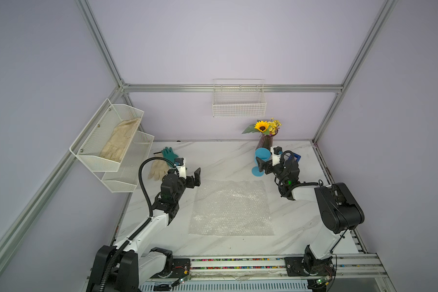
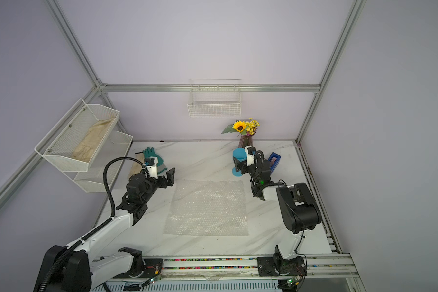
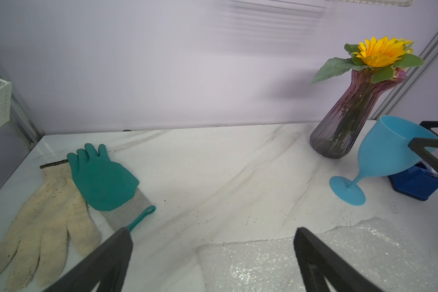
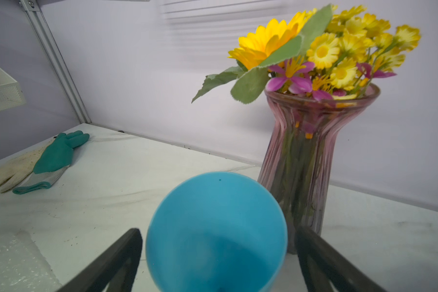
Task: Wrap wine glasses in bubble wrap
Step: Pick up the wine glass at the center of the board, then place the wine glass on the bubble wrap.
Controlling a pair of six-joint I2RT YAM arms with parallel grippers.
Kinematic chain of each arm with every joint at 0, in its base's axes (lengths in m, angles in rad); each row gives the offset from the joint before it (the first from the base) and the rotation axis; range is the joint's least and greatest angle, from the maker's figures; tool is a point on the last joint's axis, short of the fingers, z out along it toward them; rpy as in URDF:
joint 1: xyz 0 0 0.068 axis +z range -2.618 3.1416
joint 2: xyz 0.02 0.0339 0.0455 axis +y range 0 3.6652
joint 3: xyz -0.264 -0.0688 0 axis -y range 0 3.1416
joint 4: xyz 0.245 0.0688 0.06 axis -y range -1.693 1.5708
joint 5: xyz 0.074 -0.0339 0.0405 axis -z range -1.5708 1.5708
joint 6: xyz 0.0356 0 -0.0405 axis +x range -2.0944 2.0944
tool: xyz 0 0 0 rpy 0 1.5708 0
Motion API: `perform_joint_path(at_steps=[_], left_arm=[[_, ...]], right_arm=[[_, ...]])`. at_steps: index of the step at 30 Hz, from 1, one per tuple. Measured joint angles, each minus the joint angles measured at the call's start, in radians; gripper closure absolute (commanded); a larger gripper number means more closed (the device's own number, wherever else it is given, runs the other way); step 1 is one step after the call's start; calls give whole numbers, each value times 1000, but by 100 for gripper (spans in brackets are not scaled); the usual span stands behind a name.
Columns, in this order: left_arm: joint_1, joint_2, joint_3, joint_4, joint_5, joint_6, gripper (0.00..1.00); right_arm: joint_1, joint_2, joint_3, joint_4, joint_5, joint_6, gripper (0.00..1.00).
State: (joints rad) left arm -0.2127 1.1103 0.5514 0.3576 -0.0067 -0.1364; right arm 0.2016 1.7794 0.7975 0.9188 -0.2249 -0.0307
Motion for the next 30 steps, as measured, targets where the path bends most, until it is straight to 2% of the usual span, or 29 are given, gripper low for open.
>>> perform_joint_path(at_steps=[8, 18, 25, 30], left_arm=[[0, -13, 0, 0, 0, 2, 0], [0, -18, 0, -11, 0, 2, 0], [0, -64, 11, -93, -18, -2, 0], [0, -79, 125, -276, -91, -78, 0]], right_arm=[[0, 46, 68, -50, 2, 4, 3], [0, 48, 117, -127, -29, 47, 20], [4, 11, 239, -332, -167, 164, 26], [40, -44, 372, -528, -310, 271, 26]])
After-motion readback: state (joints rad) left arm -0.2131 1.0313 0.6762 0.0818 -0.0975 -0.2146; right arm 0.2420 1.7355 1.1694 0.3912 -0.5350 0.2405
